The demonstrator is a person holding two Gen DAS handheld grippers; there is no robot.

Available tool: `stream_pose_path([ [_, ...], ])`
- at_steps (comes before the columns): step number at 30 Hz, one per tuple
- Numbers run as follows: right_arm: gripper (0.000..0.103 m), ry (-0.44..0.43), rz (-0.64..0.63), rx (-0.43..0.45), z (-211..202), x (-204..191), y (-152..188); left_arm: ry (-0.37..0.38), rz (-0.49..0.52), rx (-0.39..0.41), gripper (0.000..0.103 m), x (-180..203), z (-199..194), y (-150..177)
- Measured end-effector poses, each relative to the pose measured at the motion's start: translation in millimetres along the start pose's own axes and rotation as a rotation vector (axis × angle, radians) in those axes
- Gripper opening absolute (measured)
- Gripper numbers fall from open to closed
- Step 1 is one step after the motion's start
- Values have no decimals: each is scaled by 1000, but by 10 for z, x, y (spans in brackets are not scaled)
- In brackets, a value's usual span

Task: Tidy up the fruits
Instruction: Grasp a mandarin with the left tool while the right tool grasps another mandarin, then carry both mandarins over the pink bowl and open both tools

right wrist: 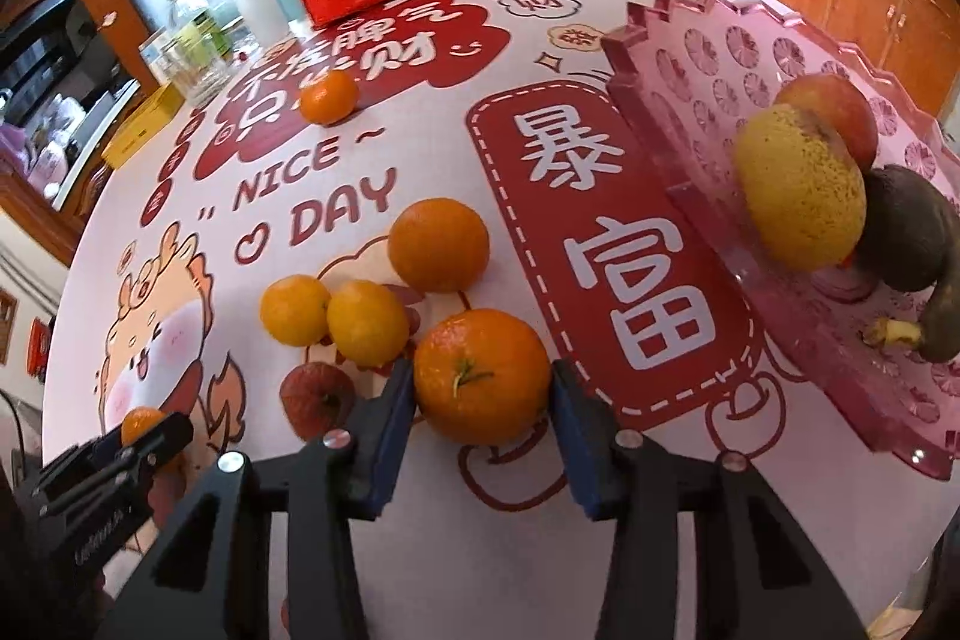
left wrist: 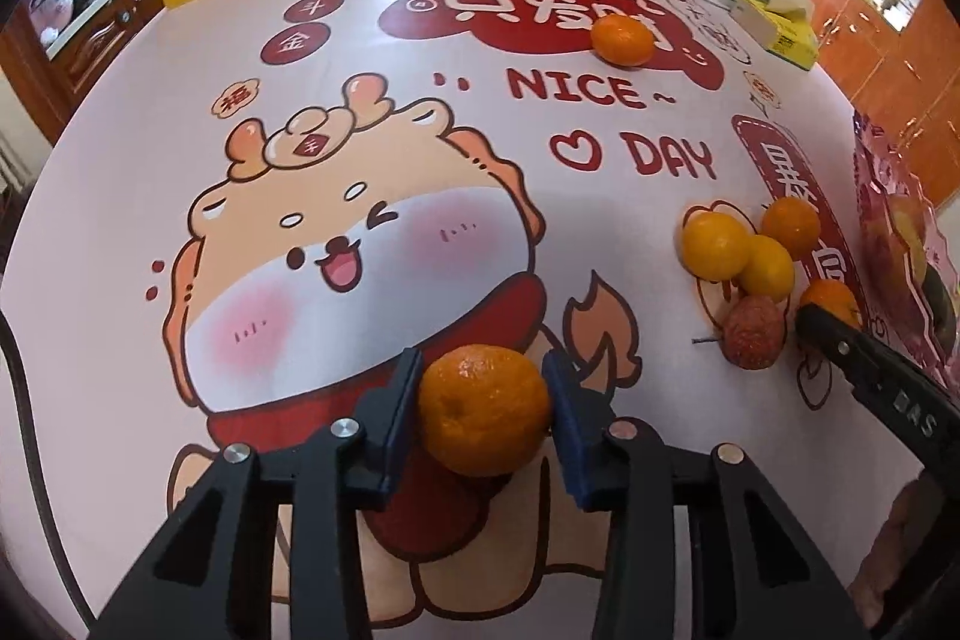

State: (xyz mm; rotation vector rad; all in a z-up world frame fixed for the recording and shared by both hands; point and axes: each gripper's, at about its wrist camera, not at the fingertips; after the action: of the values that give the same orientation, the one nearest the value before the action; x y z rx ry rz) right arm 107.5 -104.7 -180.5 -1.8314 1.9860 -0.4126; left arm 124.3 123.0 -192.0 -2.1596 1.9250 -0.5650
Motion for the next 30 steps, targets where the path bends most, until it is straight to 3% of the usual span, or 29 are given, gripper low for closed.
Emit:
stream_pose_path([
  [5,44,-34,-64,30,-214,-42,-26,-1,-24,-20,38,56,-89,20],
  [15,44,-81,-188,169,-917,28,-162,41,48,90,38,651,-761,-50],
  [22,45,-56,-208,283,-1424,405,-187,88,155,166,38,1335,-1180,-27],
  [30,45,31,-123,327,-1688,1113,-156,156,275,188,39,2204,-1316,31],
])
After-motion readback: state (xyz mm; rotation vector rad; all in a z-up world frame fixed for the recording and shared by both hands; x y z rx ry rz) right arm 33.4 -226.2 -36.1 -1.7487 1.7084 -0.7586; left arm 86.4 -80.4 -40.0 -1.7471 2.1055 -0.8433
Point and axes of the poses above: each gripper's, at about its wrist camera, not at the fingertips, and z roughly the way its jaws point, x to its right, y to its underside, and after that the axes turned 8 degrees about -z, right-handed
